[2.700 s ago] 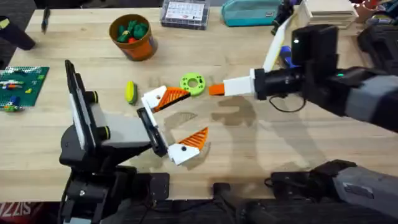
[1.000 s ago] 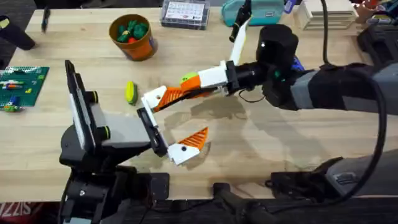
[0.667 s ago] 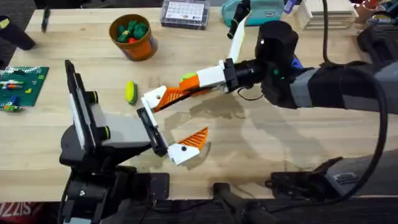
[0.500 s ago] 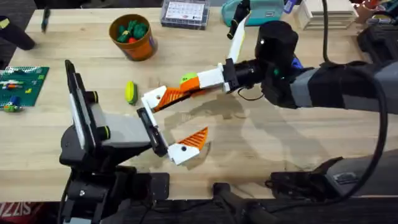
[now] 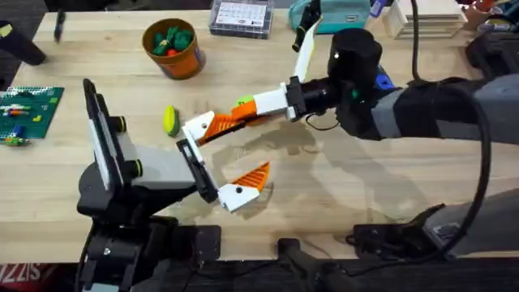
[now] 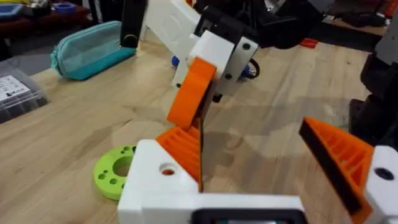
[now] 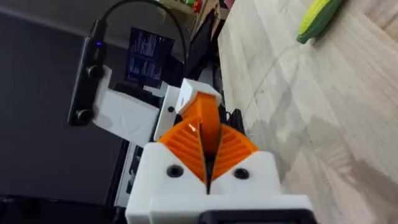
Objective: Pick up the gripper from the table and insert it into the empty holder that is missing its gripper. Then pick up a screw, insert it into the mounting hole, and use the screwdriver to tighten it. Finally, clean up the table by picking up the vegetable and placing it into the bucket.
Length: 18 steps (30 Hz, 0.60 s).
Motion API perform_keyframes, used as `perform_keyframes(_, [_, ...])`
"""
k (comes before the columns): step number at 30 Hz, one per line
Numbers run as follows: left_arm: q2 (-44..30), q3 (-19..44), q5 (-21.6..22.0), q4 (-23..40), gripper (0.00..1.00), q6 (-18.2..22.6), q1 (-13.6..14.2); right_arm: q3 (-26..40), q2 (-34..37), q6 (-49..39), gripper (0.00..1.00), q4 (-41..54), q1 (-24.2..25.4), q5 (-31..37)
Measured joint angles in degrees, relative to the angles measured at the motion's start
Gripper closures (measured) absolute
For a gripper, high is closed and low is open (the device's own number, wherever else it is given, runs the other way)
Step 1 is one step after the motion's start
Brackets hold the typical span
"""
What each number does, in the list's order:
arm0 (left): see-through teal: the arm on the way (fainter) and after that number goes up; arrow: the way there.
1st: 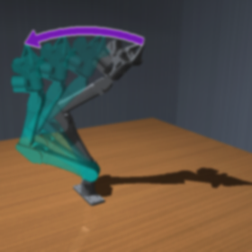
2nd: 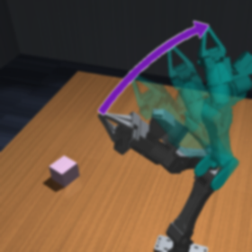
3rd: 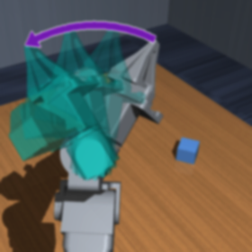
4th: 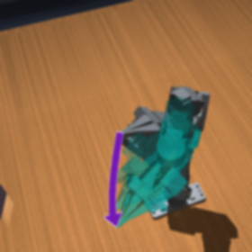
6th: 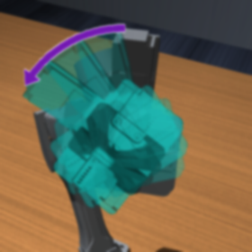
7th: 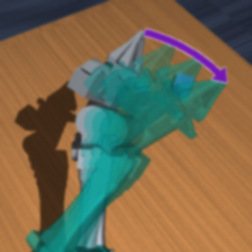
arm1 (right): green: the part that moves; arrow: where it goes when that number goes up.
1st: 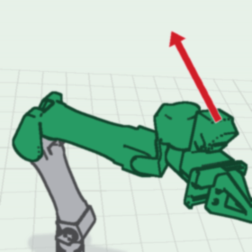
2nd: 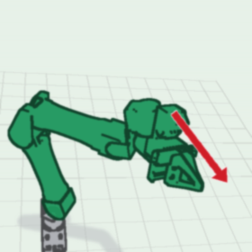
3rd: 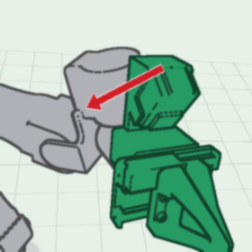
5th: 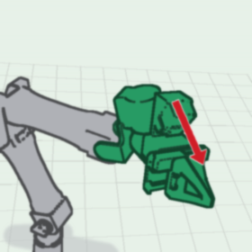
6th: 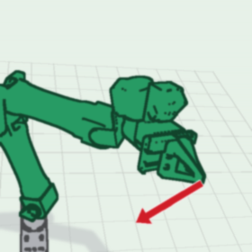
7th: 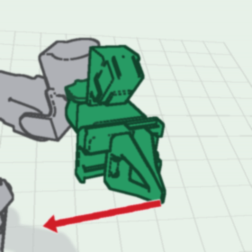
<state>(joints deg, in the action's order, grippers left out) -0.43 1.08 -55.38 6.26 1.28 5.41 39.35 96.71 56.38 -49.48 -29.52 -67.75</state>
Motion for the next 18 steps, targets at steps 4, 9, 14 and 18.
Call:
perform_keyframes(4, [0.00, 0.00, 0.40, -0.04, 0.006, -0.02, 0.00, 0.02, 0.06, 0.68, 0.996, -0.26, -0.11, 0.57])
perform_keyframes(9, [0.00, 0.00, 1.00, -0.07, 0.006, -0.04, 0.00, 0.11, 0.05, 1.09, 0.996, -0.29, -0.36, 1.77])
perform_keyframes(14, [0.00, 0.00, 1.23, -0.09, 0.006, -0.04, 0.00, 0.42, 0.06, 1.72, 0.996, -0.28, -0.50, 3.12])
perform_keyframes(18, [0.00, 0.00, 1.37, -0.09, 0.005, -0.04, -0.09, 0.60, 0.05, 2.19, 0.996, -0.26, -0.59, 3.81])
